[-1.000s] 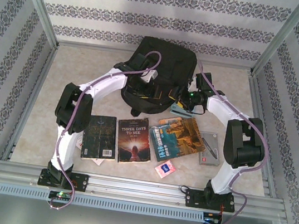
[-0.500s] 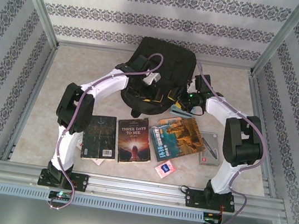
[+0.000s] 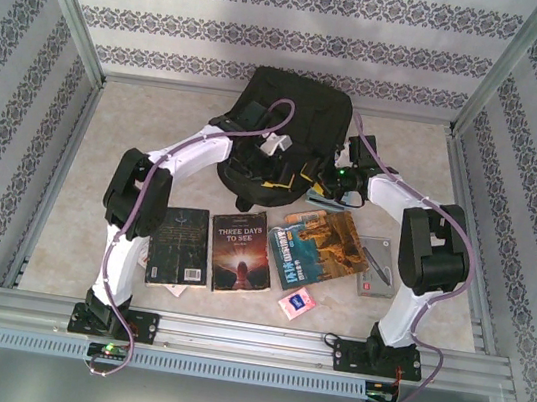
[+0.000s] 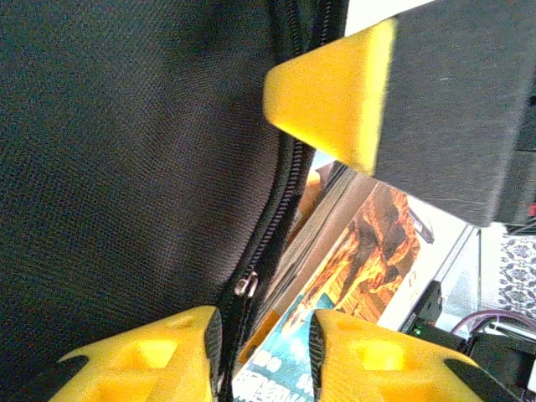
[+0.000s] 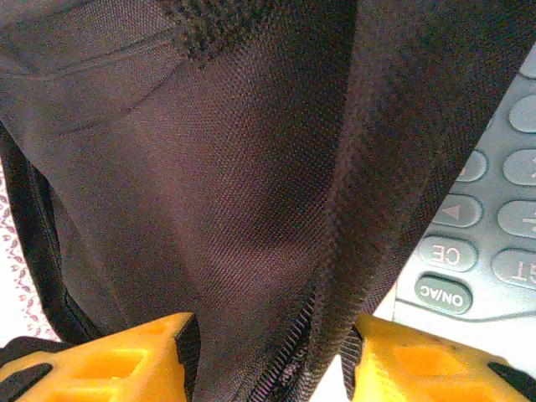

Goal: Pack books, pencil case, and school supplies into a backpack

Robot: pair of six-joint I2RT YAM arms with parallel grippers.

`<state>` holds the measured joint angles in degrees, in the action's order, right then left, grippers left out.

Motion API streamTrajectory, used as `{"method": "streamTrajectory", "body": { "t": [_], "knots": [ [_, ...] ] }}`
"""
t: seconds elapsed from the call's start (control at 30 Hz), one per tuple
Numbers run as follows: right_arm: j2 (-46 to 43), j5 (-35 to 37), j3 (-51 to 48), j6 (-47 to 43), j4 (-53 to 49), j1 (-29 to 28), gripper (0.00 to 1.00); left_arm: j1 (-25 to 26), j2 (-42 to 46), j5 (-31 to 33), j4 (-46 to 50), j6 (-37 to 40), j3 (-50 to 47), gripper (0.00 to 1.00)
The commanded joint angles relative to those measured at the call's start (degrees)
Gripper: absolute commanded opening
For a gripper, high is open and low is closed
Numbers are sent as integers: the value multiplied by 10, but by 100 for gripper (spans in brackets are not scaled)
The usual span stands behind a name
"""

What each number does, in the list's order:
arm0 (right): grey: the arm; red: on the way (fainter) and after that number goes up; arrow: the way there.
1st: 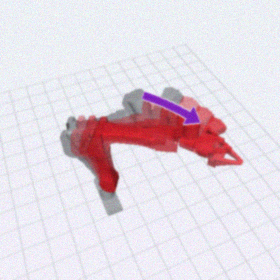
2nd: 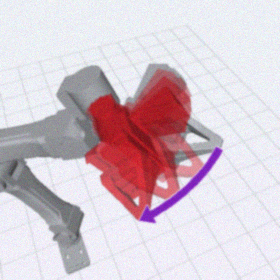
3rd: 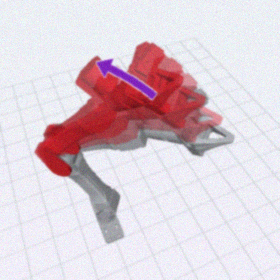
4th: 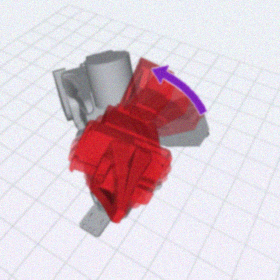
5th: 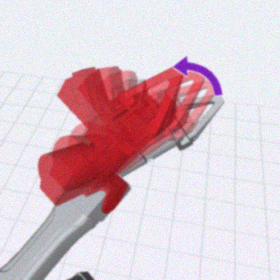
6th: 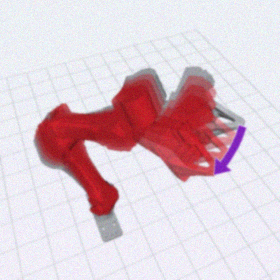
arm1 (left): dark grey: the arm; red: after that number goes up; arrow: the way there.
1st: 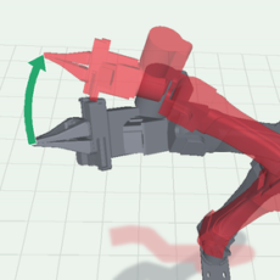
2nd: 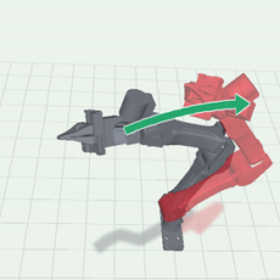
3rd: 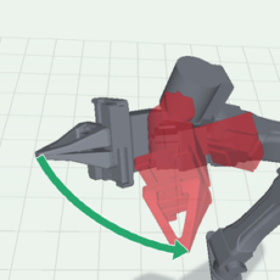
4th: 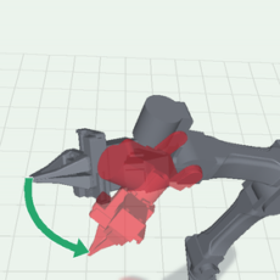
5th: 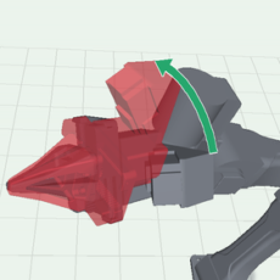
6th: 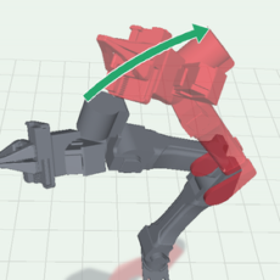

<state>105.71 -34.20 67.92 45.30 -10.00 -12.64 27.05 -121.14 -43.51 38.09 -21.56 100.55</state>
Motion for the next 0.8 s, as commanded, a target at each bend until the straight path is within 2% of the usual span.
{"method": "streamTrajectory", "body": {
  "t": [0.0, 0.33, 0.43, 0.53, 0.77],
  "knots": [
    [4, -13, -7, 5, 5, -6, 49, 8, -23, -2, 41, 22, 18, 34],
    [8, -11, 0, 0, -6, -5, 48, 13, -26, -2, 82, 53, 24, 15],
    [10, -8, 4, -3, -13, -2, 48, 13, -18, -12, 78, 48, 18, 15],
    [13, -5, 8, -5, -18, 0, 48, 14, -10, -17, 76, 45, 9, 20],
    [19, -2, 14, -7, -25, 2, 48, 13, 14, -21, 69, 43, -18, 24]
  ]
}}
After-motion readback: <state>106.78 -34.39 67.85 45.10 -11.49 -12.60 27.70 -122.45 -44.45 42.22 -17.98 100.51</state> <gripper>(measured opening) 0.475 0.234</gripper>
